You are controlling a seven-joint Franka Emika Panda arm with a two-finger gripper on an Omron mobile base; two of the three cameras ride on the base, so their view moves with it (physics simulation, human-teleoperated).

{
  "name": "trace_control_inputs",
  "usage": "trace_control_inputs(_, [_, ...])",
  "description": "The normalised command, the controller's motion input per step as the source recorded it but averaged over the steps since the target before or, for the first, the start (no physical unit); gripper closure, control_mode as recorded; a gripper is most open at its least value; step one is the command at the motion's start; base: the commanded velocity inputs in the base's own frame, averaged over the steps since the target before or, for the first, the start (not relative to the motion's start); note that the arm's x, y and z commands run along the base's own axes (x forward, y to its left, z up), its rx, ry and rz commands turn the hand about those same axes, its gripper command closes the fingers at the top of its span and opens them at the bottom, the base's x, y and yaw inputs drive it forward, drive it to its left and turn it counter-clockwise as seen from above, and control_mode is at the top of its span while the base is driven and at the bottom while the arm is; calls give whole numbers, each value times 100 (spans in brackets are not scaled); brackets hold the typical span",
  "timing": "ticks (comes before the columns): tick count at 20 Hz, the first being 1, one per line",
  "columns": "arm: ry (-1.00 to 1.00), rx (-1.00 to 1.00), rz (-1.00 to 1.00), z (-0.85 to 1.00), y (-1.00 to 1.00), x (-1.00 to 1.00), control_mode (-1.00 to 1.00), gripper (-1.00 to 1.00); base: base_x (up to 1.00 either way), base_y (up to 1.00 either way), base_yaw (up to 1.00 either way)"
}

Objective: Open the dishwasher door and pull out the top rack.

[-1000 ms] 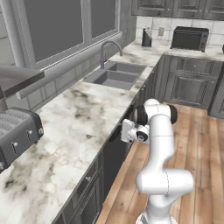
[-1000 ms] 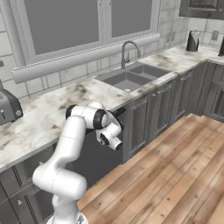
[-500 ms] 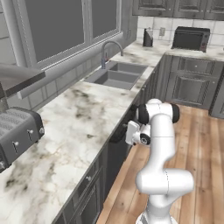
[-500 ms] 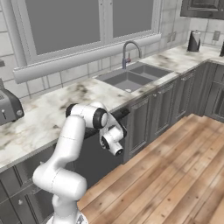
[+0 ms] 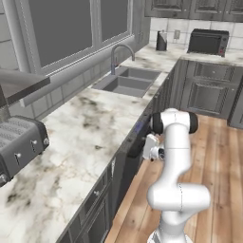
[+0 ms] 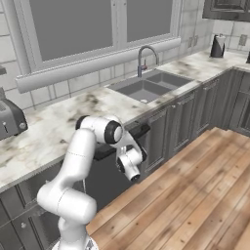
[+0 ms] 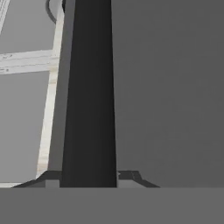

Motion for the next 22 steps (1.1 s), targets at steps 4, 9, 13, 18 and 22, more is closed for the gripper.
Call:
trace_control_inputs(4, [3,6,-9,-11,-100,0,-100,100,0,0,0])
trace_control_inputs(9, [4,7,-9,-14,-100,0,-100,100,0,0,0])
trace_control_inputs(13, [4,7,-9,-15,-100,0,-100,100,0,0,0])
trace_control_inputs(18, [5,7,-9,-15,-100,0,-100,100,0,0,0])
trace_control_inputs(22, [5,8,-10,-20,-100,-1,-100,100,0,0,0])
